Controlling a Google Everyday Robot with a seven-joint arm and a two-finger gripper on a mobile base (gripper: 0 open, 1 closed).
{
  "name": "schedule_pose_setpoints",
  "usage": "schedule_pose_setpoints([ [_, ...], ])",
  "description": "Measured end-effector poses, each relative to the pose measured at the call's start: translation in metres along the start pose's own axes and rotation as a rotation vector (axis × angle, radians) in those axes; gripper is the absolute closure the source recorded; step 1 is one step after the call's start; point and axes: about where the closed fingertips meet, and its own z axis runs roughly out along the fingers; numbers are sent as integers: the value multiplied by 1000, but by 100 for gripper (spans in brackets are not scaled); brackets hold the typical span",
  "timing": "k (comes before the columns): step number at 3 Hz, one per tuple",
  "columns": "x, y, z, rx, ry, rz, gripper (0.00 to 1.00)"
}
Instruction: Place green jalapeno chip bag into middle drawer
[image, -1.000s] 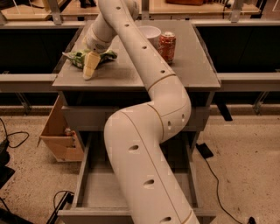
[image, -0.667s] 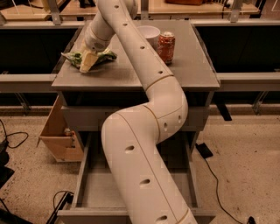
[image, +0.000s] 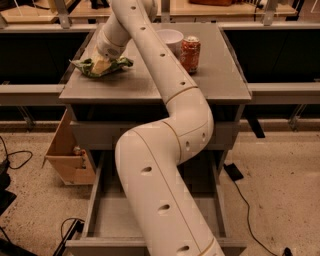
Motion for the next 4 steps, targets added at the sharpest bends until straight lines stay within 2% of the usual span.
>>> schedule_pose_setpoints([
  [1, 0, 0, 0, 0, 0, 0, 100],
  [2, -3, 3, -25, -3, 20, -16, 100],
  [3, -1, 22, -64, -51, 48, 18, 100],
  [4, 10, 51, -105, -114, 80, 115, 100],
])
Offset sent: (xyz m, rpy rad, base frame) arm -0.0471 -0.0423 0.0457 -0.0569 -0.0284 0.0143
